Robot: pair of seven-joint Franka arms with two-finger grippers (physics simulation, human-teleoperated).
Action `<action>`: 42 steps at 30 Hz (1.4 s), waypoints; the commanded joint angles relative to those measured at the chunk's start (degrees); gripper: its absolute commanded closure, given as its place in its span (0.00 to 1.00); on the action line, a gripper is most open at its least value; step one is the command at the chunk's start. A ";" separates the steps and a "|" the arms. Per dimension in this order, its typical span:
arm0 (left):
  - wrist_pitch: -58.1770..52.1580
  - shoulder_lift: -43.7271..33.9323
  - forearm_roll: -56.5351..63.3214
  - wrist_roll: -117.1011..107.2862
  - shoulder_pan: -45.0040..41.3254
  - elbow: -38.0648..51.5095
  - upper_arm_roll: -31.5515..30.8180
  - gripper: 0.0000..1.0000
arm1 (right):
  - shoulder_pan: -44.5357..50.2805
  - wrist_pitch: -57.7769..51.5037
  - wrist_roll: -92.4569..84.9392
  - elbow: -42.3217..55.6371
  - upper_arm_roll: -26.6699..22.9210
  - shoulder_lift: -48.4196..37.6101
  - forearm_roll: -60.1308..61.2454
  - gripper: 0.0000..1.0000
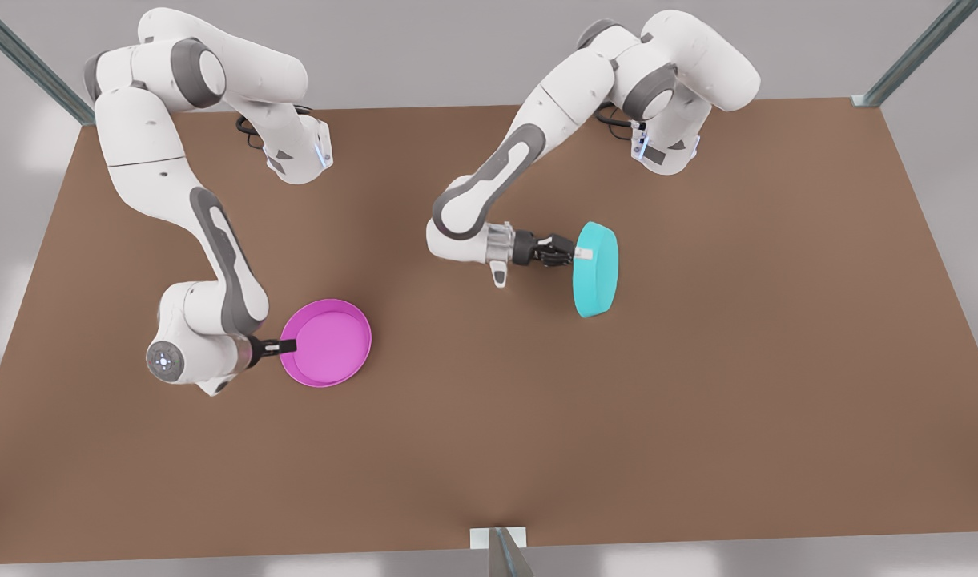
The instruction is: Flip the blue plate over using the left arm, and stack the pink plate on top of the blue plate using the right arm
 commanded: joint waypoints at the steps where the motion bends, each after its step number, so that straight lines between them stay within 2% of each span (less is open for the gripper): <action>1: 0.00 0.20 -1.28 -0.99 -0.30 -0.01 0.05 0.74 | -0.12 -0.10 1.70 -0.03 0.00 -0.02 0.10 0.00; 14: -3.51 6.44 -0.57 -12.07 -6.89 0.17 -0.04 0.74 | -1.44 2.97 0.67 -4.77 0.00 0.15 1.95 0.00; 25: -3.43 8.81 -0.57 -15.33 -7.95 0.25 0.05 0.75 | -1.35 7.19 -2.41 -6.71 0.00 1.03 3.79 0.00; 26: -3.43 8.90 -0.57 -15.33 -7.95 0.25 -0.04 0.70 | -1.35 7.19 -2.41 -6.71 0.00 1.12 3.79 0.00; 28: -3.43 9.69 -0.57 -15.33 -7.95 1.05 -0.04 0.39 | -1.27 7.19 -2.41 -6.71 0.00 1.38 3.97 0.00; 30: -3.60 10.83 -0.66 -15.42 -8.65 2.36 -0.04 0.27 | -1.18 7.19 -2.41 -6.71 0.09 1.47 4.06 0.00; 37: -4.39 11.80 -1.19 -15.86 -9.18 4.12 -0.04 0.22 | -0.92 7.19 -2.41 -6.71 0.00 1.56 4.06 0.00; 39: -4.39 12.77 -2.59 -15.86 -9.53 7.02 -0.13 0.21 | -1.00 7.19 -2.41 -6.71 0.00 1.56 4.06 0.00; 40: -4.22 12.77 -3.82 -15.94 -9.44 7.99 -0.13 0.21 | -1.00 7.19 -2.41 -6.71 0.09 1.56 4.06 0.02; 42: -2.55 13.29 -9.35 -17.17 -9.26 11.68 -0.22 0.18 | -0.92 7.19 -2.50 -6.71 0.00 1.65 4.06 0.16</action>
